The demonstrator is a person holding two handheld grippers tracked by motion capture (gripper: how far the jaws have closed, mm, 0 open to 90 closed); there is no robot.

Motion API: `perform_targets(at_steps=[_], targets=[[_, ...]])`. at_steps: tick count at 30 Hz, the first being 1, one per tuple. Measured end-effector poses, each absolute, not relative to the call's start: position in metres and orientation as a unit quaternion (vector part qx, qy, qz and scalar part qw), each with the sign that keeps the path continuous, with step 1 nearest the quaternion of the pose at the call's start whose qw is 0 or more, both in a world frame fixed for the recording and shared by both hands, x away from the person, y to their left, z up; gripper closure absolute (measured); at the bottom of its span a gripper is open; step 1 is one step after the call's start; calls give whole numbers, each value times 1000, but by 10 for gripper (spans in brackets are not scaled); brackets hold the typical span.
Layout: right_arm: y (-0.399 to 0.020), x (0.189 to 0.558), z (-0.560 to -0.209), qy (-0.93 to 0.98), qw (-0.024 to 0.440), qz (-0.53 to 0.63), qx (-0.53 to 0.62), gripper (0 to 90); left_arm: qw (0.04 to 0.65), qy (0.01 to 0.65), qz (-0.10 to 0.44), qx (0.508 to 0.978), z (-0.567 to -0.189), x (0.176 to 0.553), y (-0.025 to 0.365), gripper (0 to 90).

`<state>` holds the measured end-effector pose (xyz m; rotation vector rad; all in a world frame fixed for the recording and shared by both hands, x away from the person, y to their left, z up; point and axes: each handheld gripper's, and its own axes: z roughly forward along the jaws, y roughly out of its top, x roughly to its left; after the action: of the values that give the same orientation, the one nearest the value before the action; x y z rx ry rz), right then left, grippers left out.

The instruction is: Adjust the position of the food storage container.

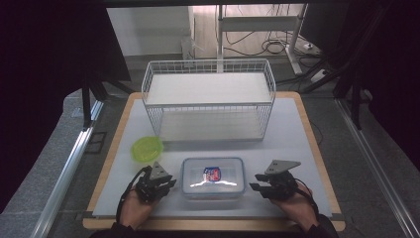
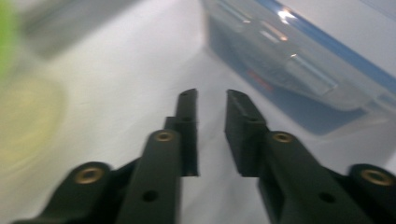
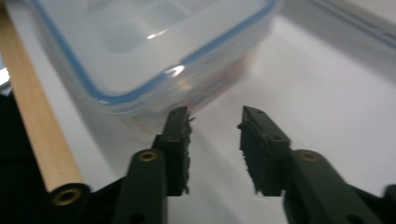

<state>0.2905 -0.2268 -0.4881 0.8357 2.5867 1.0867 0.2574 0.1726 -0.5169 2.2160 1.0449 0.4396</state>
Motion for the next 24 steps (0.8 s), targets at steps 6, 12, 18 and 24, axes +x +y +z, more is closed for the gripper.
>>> perform_targets(at_steps=[6,12,18,24], targets=[[-238,297,-486,858,113,395,306,390,363,397,189,822,-509,245,192,470],[-236,297,-488,854,136,401,302,238,395,384,192,812,-514,242,195,193],[-237,300,-490,848,139,407,310,168,398,385,186,812,-515,242,192,77],[-236,300,-492,850,136,405,308,151,398,379,184,815,-517,243,192,54]])
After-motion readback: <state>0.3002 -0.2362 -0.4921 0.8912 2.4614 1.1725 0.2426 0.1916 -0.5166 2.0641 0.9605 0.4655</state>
